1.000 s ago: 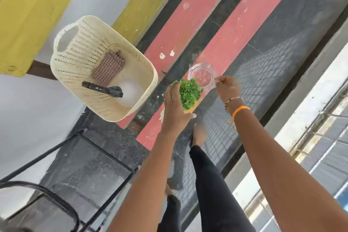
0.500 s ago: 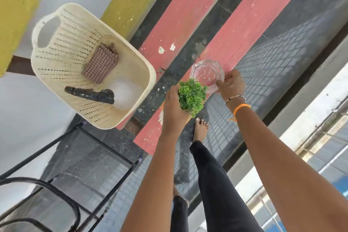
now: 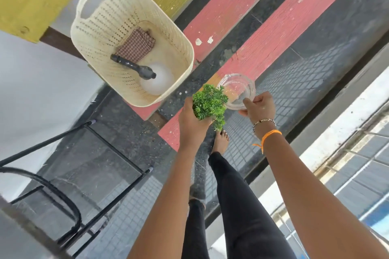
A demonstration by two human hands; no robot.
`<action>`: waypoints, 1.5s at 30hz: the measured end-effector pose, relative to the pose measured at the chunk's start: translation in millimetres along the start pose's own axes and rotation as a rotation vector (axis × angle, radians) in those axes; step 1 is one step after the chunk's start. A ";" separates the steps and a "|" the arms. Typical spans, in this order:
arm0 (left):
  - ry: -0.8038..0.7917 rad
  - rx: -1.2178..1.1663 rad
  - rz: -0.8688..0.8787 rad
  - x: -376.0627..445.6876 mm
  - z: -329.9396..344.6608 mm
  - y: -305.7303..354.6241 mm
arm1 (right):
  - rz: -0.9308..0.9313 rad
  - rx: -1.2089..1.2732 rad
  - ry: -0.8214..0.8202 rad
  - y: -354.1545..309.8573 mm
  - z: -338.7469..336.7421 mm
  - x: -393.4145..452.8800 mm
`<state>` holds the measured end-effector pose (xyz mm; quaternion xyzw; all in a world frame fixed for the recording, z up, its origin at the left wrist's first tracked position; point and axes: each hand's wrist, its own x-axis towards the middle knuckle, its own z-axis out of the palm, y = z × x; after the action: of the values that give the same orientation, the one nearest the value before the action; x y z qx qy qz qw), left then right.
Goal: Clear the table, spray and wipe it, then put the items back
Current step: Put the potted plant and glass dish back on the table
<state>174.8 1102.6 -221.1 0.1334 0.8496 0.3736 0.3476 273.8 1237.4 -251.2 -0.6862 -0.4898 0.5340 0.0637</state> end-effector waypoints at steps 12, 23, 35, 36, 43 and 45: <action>0.353 -0.270 0.008 -150.7 -164.3 -48.3 | -0.196 0.073 -0.176 -2.2 46.3 -214.6; 0.611 -0.310 0.021 -281.2 -327.4 -132.1 | -0.382 0.116 -0.470 19.0 135.3 -404.3; 0.786 -0.243 -0.097 -310.0 -434.2 -211.7 | -0.418 -0.034 -0.668 18.8 259.3 -492.6; 0.797 -0.241 -0.109 -309.2 -441.3 -215.0 | -0.416 -0.043 -0.677 17.6 267.7 -495.6; 0.839 -0.177 -0.159 -275.3 -505.4 -242.5 | -0.401 -0.087 -0.691 -2.5 333.4 -504.1; 0.812 -0.188 -0.134 -258.2 -527.5 -249.0 | -0.401 -0.078 -0.665 -11.2 354.3 -503.8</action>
<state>5.4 520.4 -22.8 -0.1123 0.8866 0.4482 0.0186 10.5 715.9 -56.0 -0.3683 -0.6281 0.6851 -0.0216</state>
